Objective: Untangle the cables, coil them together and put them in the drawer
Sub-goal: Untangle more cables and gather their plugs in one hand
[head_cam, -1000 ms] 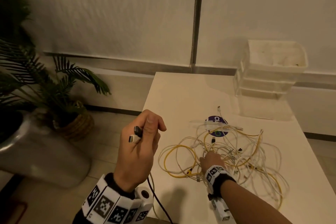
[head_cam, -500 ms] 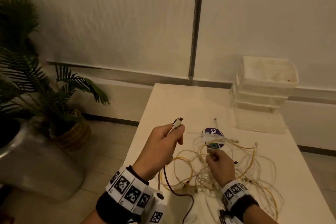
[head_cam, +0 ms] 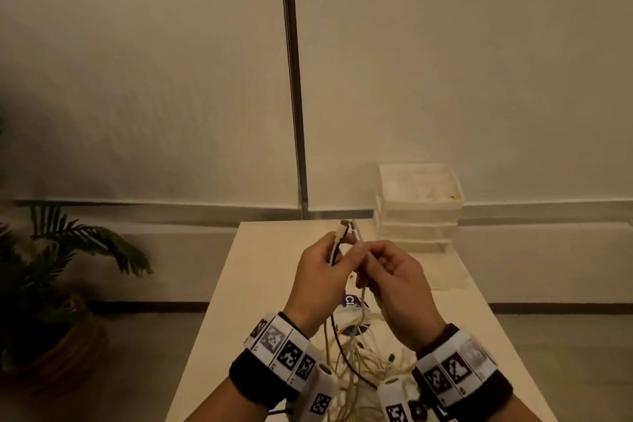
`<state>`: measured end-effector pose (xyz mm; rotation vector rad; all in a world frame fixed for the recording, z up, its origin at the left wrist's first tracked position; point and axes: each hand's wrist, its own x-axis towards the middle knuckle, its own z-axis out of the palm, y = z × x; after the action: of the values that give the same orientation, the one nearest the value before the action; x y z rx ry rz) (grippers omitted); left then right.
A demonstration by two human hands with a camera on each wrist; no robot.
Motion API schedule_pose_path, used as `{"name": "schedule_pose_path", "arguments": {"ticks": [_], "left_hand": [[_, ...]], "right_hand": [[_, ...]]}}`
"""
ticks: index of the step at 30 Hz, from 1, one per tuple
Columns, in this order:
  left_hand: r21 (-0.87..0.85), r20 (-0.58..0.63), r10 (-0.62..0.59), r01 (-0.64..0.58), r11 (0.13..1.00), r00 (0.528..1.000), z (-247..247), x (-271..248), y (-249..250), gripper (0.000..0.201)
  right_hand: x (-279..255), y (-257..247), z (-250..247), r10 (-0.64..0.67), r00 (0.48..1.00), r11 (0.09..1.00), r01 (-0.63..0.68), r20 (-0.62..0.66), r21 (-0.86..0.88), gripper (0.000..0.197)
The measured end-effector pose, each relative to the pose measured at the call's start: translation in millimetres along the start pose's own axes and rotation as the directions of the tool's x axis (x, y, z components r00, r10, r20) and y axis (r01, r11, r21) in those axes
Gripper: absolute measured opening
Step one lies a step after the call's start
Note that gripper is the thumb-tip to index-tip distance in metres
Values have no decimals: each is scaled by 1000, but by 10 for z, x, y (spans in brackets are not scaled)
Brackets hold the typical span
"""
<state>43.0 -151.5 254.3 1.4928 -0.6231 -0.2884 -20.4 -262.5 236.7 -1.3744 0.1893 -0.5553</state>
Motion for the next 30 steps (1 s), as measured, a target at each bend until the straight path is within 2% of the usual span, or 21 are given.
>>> {"name": "schedule_pose_path", "arguments": {"ticks": [6, 10, 14, 18, 19, 21, 24, 26, 28, 30], "left_hand": [[-183, 32, -64, 69, 981, 997, 183, -6, 125, 17], [-185, -52, -58, 47, 982, 997, 328, 5, 154, 25], [-211, -61, -73, 59, 976, 995, 462, -7, 206, 31], [-162, -106, -40, 22, 987, 994, 485, -25, 208, 36], [-132, -111, -31, 16, 991, 993, 475, -34, 208, 36], [-53, -124, 17, -24, 998, 992, 432, -31, 208, 39], [109, -205, 127, -107, 988, 971, 263, 49, 303, 48], [63, -202, 150, -140, 988, 968, 150, 107, 431, 48], [-81, -177, 139, -155, 985, 974, 56, 135, 600, 44], [-124, -223, 157, -187, 974, 962, -66, 151, 779, 43]], "right_hand": [[-99, -234, 45, -180, 981, 973, 167, -75, -159, 13], [-91, -263, 20, -237, 966, 957, 214, -107, -194, 17], [-62, -157, 14, -294, 944, 923, 240, -148, -301, 19], [-104, -193, -10, -297, 943, 929, 249, -151, -273, 8], [-113, -230, -18, -300, 944, 928, 255, -138, -273, 11], [-113, -270, -49, -285, 954, 932, 254, -90, -258, 19], [-112, -188, -125, -201, 979, 943, 203, 36, -263, 29], [-140, -32, -186, -112, 981, 940, 156, 158, -302, 21], [-171, 168, -254, -49, 959, 937, 141, 279, -321, 5], [-206, 372, -324, 4, 926, 915, 149, 377, -375, 13]]}}
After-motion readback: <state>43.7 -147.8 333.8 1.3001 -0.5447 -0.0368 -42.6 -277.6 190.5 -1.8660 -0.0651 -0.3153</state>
